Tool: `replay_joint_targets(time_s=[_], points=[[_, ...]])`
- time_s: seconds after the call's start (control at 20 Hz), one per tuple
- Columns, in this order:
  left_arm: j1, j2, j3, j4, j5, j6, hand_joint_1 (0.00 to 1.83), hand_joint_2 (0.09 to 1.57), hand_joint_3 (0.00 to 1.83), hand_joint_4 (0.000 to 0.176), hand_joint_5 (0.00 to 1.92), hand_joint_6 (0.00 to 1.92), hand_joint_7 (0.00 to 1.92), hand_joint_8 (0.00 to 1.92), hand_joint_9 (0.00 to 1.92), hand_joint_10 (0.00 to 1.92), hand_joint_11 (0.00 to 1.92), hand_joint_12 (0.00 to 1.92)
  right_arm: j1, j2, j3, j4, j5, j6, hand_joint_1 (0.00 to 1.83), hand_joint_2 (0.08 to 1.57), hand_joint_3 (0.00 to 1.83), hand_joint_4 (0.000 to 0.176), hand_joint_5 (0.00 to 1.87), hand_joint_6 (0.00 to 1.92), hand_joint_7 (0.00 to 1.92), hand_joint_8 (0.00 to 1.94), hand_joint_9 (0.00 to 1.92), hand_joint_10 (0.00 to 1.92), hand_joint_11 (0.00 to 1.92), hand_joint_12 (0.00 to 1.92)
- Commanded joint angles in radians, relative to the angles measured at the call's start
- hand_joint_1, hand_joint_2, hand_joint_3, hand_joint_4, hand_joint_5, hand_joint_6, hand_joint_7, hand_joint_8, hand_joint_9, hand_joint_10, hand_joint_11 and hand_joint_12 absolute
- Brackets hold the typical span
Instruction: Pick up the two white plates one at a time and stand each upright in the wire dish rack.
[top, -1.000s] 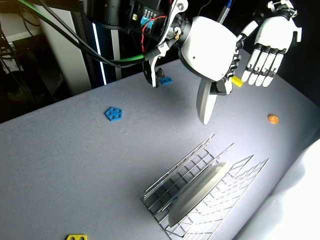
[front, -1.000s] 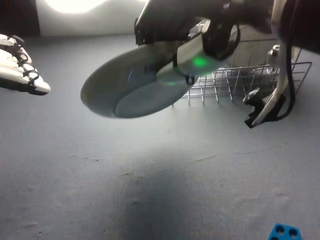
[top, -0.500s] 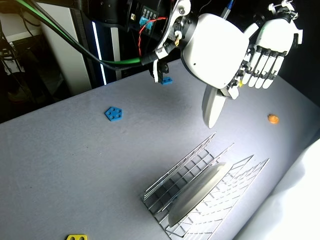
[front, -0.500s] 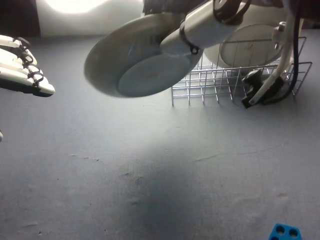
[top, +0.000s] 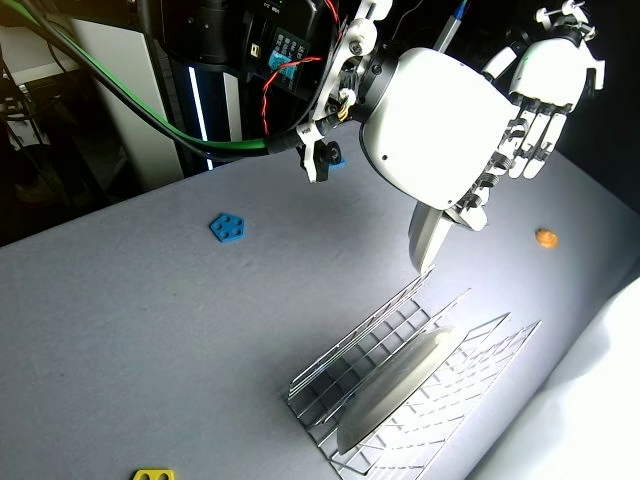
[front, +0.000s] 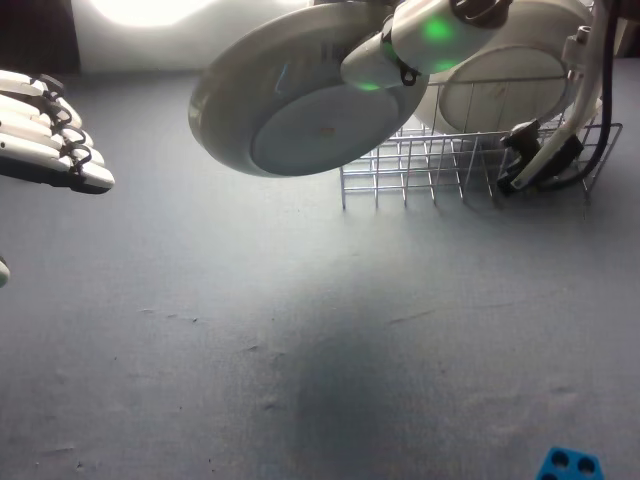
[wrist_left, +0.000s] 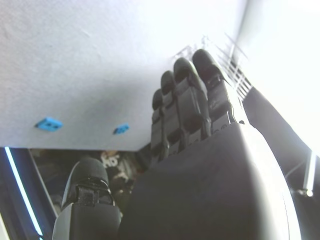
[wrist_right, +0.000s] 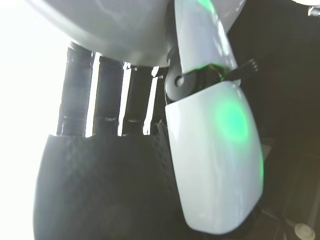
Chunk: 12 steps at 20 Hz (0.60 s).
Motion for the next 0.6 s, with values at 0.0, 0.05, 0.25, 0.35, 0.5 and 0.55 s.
replay_joint_targets(time_s=[0.0, 0.05, 0.25, 0.35, 0.5, 0.55], points=[[-0.016, 0.004, 0.008, -0.071, -0.007, -0.001, 0.0, 1.18, 0.0, 0.0, 0.2, 0.0, 0.24, 0.0, 0.21, 0.0, 0.0, 0.36, 0.021, 0.007, 0.004, -0.066, 0.026, 0.04, 1.37, 1.1, 0.0, 0.0, 0.92, 1.16, 1.03, 0.86, 0.94, 1.09, 0.72, 1.29], [-0.016, 0.004, 0.008, -0.071, -0.007, -0.001, 0.0, 1.18, 0.0, 0.0, 0.2, 0.0, 0.24, 0.0, 0.21, 0.0, 0.0, 0.37, 0.02, 0.007, 0.006, -0.095, 0.033, 0.054, 1.38, 1.1, 0.0, 0.0, 0.92, 1.1, 1.05, 0.84, 0.95, 1.09, 0.73, 1.28], [-0.016, 0.003, 0.006, -0.071, -0.007, -0.001, 0.0, 1.17, 0.0, 0.0, 0.21, 0.0, 0.3, 0.0, 0.29, 0.0, 0.0, 0.59, 0.02, 0.008, 0.01, -0.13, 0.062, 0.085, 1.38, 1.09, 0.0, 0.0, 0.97, 0.93, 1.03, 0.91, 0.96, 1.15, 0.74, 1.34], [-0.016, 0.003, 0.005, -0.071, -0.007, -0.001, 0.0, 1.16, 0.0, 0.0, 0.26, 0.01, 0.35, 0.0, 0.34, 0.01, 0.01, 0.64, 0.02, 0.008, 0.01, -0.13, 0.074, 0.089, 1.38, 1.1, 0.0, 0.0, 0.97, 0.95, 1.03, 0.95, 0.9, 1.2, 0.69, 1.43], [-0.016, 0.004, 0.005, -0.071, -0.007, -0.001, 0.0, 1.16, 0.0, 0.0, 0.25, 0.01, 0.33, 0.0, 0.31, 0.0, 0.01, 0.65, 0.02, 0.008, 0.01, -0.13, 0.097, 0.094, 1.38, 1.11, 0.0, 0.0, 0.95, 0.93, 1.0, 1.0, 0.89, 1.27, 0.75, 1.51], [-0.016, 0.004, 0.005, -0.071, -0.007, -0.001, 0.0, 1.16, 0.0, 0.0, 0.27, 0.01, 0.35, 0.01, 0.34, 0.01, 0.04, 0.66, 0.02, 0.008, 0.01, -0.13, 0.123, 0.098, 1.38, 1.1, 0.0, 0.0, 0.96, 0.94, 1.02, 0.94, 0.92, 1.23, 0.75, 1.48]])
